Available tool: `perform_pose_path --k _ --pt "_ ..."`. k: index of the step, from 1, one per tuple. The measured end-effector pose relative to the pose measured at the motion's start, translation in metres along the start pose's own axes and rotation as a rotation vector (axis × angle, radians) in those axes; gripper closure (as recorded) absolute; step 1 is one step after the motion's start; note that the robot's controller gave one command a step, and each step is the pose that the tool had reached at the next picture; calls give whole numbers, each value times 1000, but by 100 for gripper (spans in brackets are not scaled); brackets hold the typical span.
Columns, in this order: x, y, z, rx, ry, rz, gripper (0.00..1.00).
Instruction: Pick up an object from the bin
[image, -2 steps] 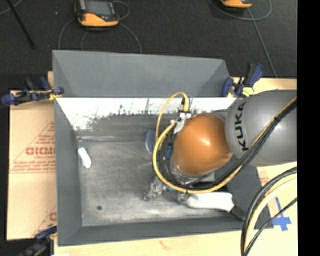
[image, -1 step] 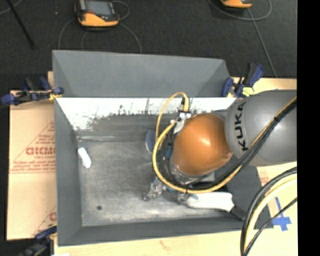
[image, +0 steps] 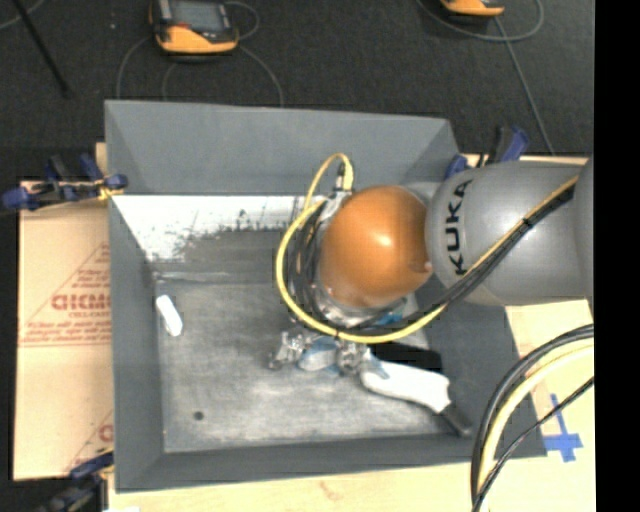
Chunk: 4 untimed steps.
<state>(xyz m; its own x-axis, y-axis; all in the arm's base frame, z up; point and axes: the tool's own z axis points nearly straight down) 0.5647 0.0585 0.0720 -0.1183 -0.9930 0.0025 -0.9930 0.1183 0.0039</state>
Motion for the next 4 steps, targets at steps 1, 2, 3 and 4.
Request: perform_pose_path --k 1,2,3,4 --pt "14 9 -3 20 -12 -5 100" --pt "18 16 -2 13 -11 1 0" --pt "20 15 -2 12 -7 4 100" --pt "20 15 -2 12 -7 5 100"
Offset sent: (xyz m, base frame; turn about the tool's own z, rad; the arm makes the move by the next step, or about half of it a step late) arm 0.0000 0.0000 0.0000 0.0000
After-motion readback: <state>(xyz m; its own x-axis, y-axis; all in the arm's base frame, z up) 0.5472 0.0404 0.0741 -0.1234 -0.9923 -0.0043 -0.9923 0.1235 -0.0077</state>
